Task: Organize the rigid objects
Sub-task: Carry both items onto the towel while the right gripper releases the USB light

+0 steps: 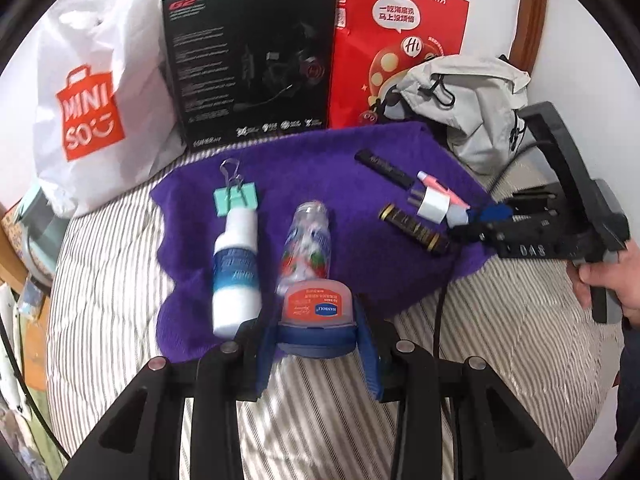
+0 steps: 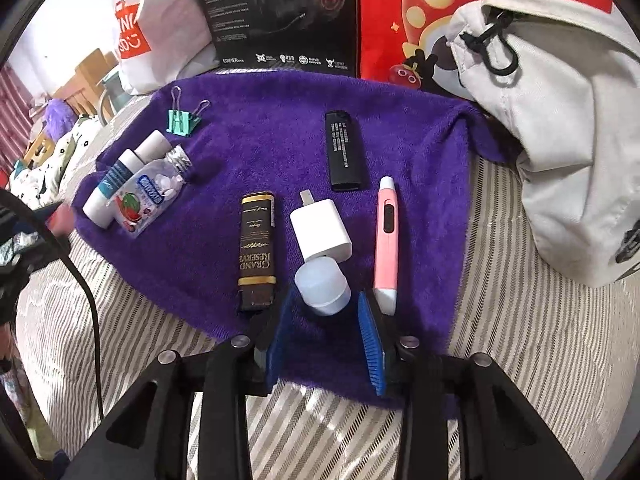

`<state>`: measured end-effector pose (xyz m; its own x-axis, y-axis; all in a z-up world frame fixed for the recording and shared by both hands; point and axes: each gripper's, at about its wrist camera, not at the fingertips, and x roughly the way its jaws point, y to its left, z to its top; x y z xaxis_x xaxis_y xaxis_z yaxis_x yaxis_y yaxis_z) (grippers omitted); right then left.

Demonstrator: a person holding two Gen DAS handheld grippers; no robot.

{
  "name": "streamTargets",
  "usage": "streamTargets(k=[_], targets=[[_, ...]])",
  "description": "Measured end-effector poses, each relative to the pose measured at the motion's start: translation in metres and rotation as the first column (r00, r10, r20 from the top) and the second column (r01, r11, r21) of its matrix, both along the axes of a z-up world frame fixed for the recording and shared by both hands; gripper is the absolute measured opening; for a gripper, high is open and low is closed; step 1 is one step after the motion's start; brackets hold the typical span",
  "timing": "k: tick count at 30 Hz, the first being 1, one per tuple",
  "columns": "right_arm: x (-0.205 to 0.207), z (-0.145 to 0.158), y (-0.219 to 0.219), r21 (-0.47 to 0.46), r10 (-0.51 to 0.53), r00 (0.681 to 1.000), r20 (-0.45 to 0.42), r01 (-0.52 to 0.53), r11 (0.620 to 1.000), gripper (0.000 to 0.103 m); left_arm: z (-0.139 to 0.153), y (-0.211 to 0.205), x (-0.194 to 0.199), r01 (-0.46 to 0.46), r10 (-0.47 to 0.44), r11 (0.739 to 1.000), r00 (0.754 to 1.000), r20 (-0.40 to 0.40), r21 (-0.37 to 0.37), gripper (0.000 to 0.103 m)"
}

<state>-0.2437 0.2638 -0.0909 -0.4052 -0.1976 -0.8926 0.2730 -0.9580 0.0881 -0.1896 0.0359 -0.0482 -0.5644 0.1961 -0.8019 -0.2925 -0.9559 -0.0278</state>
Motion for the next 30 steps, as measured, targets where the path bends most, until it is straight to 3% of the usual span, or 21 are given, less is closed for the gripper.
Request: streamTargets(k=[8, 17, 30], targets=[[0.024, 0.026, 0.018, -0.032, -0.037, 0.997, -0.061, 0.035, 0.999, 0.053, 0.001, 0.026, -0.028, 0.044, -0.044, 0.999, 0.999, -0.012, 0.009, 0.035], [0.065, 0.036, 0.039, -0.036, -0.088, 0.994, -0.063, 0.086, 0.996, 0.053, -0.023, 0.054, -0.061, 0.077, -0.078, 0.997, 0.997, 0.025, 0.022, 0.035], [0.094, 0.031, 0.050, -0.095, -0.137, 0.990, -0.033, 0.134, 0.987, 0.054, -0.053, 0.077, -0.071, 0.110, -0.105, 0.993, 0.990, 0.094, -0.053, 0.035]])
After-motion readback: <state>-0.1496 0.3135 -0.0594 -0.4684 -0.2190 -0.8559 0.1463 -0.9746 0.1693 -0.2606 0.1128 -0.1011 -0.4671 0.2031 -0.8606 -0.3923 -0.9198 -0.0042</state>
